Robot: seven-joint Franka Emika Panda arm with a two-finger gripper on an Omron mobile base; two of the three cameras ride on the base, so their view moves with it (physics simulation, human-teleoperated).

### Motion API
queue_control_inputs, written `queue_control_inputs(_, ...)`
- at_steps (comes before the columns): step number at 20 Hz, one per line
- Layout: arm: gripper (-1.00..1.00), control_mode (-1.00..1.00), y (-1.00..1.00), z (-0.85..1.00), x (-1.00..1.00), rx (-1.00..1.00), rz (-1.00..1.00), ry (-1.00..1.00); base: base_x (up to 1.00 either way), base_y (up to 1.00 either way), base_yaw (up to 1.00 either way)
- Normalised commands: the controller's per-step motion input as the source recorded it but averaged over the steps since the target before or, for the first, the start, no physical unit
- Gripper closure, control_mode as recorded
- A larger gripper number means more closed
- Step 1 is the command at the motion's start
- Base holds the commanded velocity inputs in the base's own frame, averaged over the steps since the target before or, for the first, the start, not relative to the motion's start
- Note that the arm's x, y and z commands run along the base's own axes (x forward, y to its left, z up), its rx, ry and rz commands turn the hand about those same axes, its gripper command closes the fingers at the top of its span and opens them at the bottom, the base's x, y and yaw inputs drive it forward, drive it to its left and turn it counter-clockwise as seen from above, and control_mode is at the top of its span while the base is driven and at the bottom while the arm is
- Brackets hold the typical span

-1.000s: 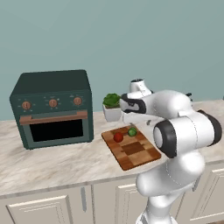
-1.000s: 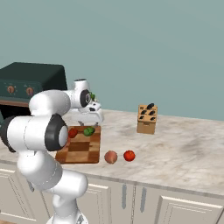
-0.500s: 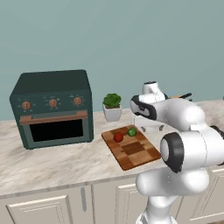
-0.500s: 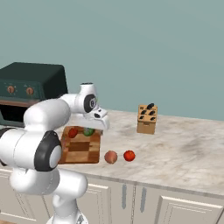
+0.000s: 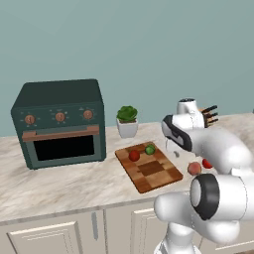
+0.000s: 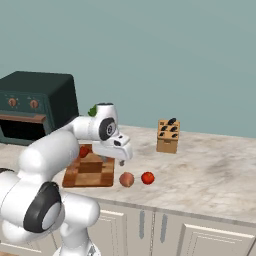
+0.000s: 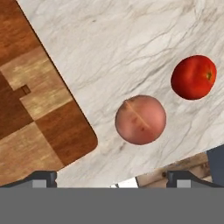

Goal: Place the avocado, onion, tomato, and bell pepper on the cutting board.

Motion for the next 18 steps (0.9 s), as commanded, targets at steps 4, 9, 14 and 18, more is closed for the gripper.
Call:
queue_control_inputs(4, -1.0, -1.0, -0.37, 0.0, -0.15, 0.0, 0.0, 0.0, 0.0, 0.0, 0.0)
queue_control_inputs(9, -1.0, -1.0, -0.2, 0.0, -0.02, 0.0, 0.01, 0.0, 0.0, 0.0, 0.0)
queue_control_inputs(14, -1.0, -1.0, -0.1, 0.0, 0.11, 0.0, 0.04, 0.0, 0.0, 0.0, 0.0)
queue_control_inputs(18, -1.0, -1.0, -0.03, -0.06, 0.1, 0.0, 0.01, 0.0, 0.0, 0.0, 0.0)
